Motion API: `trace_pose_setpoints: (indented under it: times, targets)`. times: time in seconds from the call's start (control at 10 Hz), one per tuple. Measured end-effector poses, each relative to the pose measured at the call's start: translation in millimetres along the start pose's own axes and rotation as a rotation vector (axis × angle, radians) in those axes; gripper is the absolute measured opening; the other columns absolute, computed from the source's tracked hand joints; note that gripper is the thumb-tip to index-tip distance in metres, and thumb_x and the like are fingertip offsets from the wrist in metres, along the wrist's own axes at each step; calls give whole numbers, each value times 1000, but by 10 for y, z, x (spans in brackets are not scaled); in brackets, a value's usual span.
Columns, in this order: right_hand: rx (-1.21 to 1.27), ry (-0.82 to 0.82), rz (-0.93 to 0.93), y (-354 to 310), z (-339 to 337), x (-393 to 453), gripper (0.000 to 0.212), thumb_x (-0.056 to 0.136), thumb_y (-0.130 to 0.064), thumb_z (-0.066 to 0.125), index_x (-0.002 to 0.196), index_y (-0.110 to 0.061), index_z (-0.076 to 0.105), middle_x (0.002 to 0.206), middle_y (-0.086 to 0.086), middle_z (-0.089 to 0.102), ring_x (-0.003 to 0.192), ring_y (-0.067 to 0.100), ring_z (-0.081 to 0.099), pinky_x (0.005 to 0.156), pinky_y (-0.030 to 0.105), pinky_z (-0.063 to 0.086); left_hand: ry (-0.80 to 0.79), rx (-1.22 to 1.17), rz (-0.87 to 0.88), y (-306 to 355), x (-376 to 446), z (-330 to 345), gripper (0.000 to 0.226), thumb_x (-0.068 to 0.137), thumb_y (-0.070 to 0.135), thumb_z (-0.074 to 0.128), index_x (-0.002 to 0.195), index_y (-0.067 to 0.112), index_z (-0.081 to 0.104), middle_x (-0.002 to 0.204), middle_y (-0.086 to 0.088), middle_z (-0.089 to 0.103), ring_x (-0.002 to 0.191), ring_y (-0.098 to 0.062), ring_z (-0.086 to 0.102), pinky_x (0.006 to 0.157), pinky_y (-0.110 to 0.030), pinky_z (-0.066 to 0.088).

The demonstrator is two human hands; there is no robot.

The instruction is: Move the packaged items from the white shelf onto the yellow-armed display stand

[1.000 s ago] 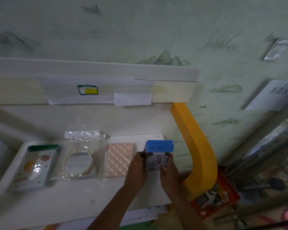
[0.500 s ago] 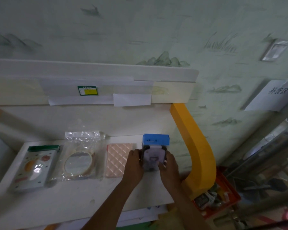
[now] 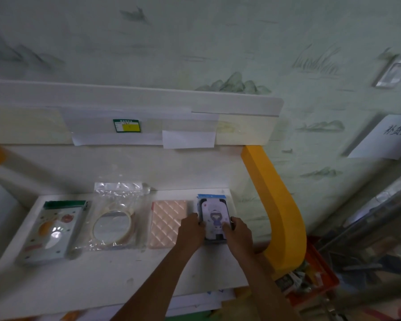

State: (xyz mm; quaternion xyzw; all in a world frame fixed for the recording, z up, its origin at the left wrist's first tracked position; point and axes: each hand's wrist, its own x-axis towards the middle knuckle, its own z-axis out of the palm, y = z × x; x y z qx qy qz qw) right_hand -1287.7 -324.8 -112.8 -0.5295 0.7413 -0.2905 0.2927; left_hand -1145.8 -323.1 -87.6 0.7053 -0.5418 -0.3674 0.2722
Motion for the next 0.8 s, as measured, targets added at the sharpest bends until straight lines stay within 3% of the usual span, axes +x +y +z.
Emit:
trace_pose_setpoints:
  times: [0.2, 0.4, 0.6, 0.7, 0.8]
  targets:
    - [18, 40, 21, 5, 84, 6, 28, 96, -35, 55, 114, -14, 63, 104, 3, 68, 92, 16, 66, 63, 15, 47, -27, 118, 64, 50, -5, 21, 28, 102, 21, 46, 121, 2, 56, 121, -13, 63, 107, -23, 64, 82, -22, 49]
    - [-56, 82, -14, -17, 112, -12, 32, 97, -38, 54, 116, -12, 61, 105, 4, 68, 92, 17, 65, 81, 36, 58, -60, 171, 115, -32, -48, 76, 32, 103, 24, 45, 129, 6, 51, 130, -10, 60, 117, -18, 60, 97, -19, 44]
    - [-240, 93, -142, -120, 12, -73, 42, 98, -34, 55, 130, -8, 49, 123, 10, 56, 109, 22, 57, 89, 31, 49, 55, 184, 250, 20, -38, -144, 36, 98, 21, 53, 132, 11, 51, 130, -9, 56, 118, -24, 55, 98, -31, 44]
    - [-175, 120, -268, -208, -52, -150, 40, 95, -25, 58, 131, -9, 49, 125, 11, 53, 113, 23, 53, 86, 25, 39, 112, 201, 421, -64, -114, -393, 34, 98, 28, 52, 129, 15, 55, 126, -3, 57, 119, -19, 53, 97, -23, 39]
    - [-42, 87, -476, -317, -52, -267, 37, 95, -19, 60, 130, -11, 51, 127, 8, 54, 119, 20, 53, 97, 25, 41, 137, 166, 522, -286, -197, -702, 29, 95, 31, 52, 119, 16, 62, 112, -2, 64, 105, -19, 60, 94, -33, 48]
